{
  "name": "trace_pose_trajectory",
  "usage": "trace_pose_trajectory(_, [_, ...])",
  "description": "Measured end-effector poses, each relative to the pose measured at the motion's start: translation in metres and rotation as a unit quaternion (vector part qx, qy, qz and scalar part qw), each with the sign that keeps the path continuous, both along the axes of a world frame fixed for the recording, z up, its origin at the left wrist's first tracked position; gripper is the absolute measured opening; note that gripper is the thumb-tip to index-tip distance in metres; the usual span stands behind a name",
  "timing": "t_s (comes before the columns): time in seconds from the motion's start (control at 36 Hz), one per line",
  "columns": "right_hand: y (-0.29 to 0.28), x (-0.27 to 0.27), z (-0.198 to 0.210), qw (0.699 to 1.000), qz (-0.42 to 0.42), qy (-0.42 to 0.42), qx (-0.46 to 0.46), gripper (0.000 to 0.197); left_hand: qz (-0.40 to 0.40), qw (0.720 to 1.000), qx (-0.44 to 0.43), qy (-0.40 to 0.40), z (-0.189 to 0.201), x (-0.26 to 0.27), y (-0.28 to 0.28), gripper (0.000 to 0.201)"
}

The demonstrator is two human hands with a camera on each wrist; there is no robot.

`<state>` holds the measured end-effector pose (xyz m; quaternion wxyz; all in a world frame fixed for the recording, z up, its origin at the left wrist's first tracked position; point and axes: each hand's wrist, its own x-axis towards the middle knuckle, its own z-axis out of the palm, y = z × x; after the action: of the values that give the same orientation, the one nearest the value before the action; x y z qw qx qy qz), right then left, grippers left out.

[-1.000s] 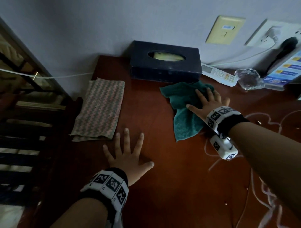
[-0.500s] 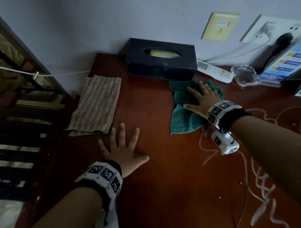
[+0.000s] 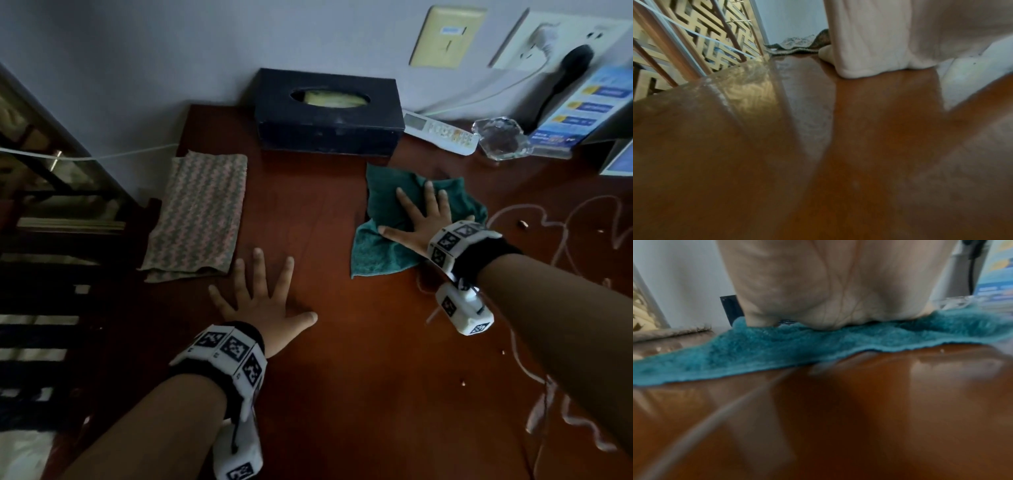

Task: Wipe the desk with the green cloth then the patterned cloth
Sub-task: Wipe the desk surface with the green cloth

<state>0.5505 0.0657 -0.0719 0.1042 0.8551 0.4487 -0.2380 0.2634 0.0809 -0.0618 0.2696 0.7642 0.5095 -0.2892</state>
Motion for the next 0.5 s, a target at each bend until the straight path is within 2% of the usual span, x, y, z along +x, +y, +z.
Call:
trace_pose_trajectory(0.11, [-0.009,-0.014,-0.001,0.999,-0.035,0.013,0.003,0.107,-0.001,1.000,0.004,-0.007,0.000,-0.001,0.000,0.093])
trace_pose_trajectory(0.28, [-0.030,-0.036,0.005,0.998,-0.066,0.006,-0.004,0.090,-0.006,1.000,0.012,-0.003,0.001,-0.001,-0.001,0.096])
trace_pose_trajectory(0.42, [-0.045,-0.047,0.006,0.996,-0.084,0.010,-0.005,0.091,-0.029,1.000,0.008,-0.002,-0.002,-0.004,0.000,0.124])
trace_pose_trajectory(0.5, [-0.056,-0.054,0.007,0.996,-0.092,0.007,-0.002,0.090,-0.035,0.999,0.013,-0.004,-0.003,-0.005,-0.001,0.132])
